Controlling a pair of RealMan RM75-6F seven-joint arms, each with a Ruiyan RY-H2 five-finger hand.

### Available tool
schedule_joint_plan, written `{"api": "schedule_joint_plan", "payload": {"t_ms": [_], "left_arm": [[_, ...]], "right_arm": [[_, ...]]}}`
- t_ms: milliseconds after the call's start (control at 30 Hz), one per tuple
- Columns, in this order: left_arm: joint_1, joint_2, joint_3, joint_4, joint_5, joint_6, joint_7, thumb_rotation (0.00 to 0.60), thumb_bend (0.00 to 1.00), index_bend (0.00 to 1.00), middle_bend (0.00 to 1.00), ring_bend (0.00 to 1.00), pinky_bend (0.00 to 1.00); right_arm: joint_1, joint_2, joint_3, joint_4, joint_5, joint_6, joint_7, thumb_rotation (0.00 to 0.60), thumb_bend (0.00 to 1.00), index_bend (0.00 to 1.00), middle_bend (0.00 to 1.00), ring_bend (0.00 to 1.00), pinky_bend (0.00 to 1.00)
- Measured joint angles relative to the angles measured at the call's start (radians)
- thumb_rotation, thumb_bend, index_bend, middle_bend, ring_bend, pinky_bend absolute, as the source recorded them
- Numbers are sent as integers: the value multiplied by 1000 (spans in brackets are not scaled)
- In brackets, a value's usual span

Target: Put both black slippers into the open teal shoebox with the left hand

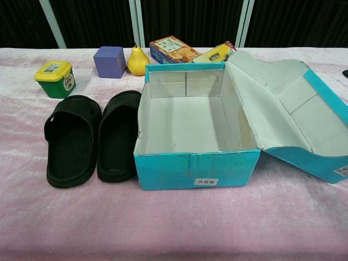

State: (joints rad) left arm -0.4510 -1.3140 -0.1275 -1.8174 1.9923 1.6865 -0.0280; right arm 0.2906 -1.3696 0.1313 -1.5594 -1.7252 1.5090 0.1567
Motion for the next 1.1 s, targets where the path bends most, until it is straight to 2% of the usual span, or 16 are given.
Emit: {"api": "schedule_joint_plan", "payload": {"t_ms": [333,533,700,767,833,1100], "left_arm": [[-6,-8,-16,-2,-10,-4,16,540,0,201,231,156,172],[15,13,-22,-10,-117,-45,80,543,0,198,212,167,175],[24,64,-29,-46,-317,-162,191,542,0,188,212,167,177],[20,80,-38,-57,-421,-222,250,570,13,182,210,168,180],[12,88,-49,-63,-514,-274,299,598,37,173,203,168,187],[-85,84,-85,-52,-911,-552,475,600,46,159,186,168,198]], "right_arm": [[37,6,9,-47,29,-61,-79,600,225,14,78,18,91],[-2,18,6,-41,102,-47,-105,600,225,0,31,0,91],[-68,51,7,-41,217,-28,-115,600,224,0,29,0,91],[-101,71,5,-40,251,-12,-106,600,225,0,29,0,91],[-121,88,3,-38,263,2,-93,600,224,0,29,0,91],[-151,106,-16,-24,257,22,-57,600,225,0,29,0,91]]}}
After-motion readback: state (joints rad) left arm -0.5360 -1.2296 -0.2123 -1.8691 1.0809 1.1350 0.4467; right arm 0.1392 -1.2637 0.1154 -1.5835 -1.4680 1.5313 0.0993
